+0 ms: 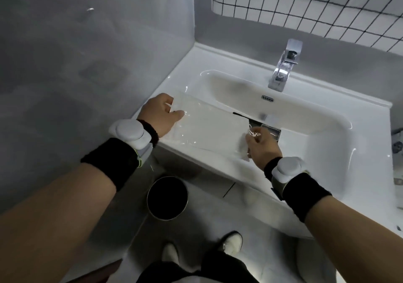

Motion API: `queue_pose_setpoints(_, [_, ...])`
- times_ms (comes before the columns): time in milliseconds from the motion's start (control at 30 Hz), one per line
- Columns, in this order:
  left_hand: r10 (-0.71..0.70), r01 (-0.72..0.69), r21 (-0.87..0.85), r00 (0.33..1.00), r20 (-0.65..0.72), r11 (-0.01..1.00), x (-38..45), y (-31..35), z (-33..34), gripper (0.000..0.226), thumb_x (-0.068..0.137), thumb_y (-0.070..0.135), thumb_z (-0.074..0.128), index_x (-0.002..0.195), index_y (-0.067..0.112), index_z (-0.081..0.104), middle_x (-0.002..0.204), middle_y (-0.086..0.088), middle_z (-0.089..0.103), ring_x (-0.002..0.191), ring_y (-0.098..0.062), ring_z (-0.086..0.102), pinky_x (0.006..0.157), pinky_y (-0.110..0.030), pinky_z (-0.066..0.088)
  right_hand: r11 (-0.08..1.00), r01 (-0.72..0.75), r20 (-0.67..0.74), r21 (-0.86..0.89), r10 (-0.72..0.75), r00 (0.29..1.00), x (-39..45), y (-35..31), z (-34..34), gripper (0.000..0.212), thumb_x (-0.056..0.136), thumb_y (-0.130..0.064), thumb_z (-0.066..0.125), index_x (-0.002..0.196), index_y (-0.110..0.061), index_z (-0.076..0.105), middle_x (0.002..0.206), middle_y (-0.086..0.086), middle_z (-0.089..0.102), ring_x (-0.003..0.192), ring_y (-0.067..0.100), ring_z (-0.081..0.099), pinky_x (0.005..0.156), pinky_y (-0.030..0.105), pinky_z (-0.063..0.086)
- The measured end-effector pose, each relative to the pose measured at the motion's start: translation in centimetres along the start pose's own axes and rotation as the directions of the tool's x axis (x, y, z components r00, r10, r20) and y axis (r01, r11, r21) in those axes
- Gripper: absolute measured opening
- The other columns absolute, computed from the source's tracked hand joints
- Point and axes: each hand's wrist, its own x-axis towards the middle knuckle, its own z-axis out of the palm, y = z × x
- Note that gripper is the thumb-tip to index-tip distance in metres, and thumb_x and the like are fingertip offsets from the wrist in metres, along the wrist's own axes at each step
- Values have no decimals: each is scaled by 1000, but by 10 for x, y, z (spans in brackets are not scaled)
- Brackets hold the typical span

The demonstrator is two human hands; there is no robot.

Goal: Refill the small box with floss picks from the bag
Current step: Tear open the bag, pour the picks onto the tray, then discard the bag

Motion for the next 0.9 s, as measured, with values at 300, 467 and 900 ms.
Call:
queue_pose_setpoints(300, [-6, -9, -147, 995, -96, 989, -51, -97, -93, 21, 79, 29, 65, 97, 19, 62, 91, 3, 72, 84, -20, 69, 83, -41, 56, 990, 130, 4, 53, -131, 991, -57, -75, 111, 22, 82, -42, 50, 104, -37, 50, 87, -6, 66, 79, 19, 68, 82, 51, 55])
queue_pose_setpoints(467, [-38, 31, -57, 991, -128, 998, -67, -141, -109, 7, 82, 22, 62, 85, 20, 55, 79, 7, 64, 72, -16, 60, 63, -25, 44, 991, 130, 137, 32, -134, 982, -90, -80, 168, 10, 84, -40, 49, 93, -43, 52, 76, -5, 68, 70, 18, 67, 77, 49, 57])
queue_pose_setpoints(900, [-210, 215, 228, 977, -50, 950, -40, -275, 10, 13, 83, 15, 60, 74, 12, 50, 78, -4, 53, 75, -23, 48, 67, -28, 35, 980, 101, 392, -173, -26, 919, -64, 6, 251, 16, 93, -31, 49, 90, -42, 59, 95, -8, 70, 90, 15, 64, 84, 28, 49])
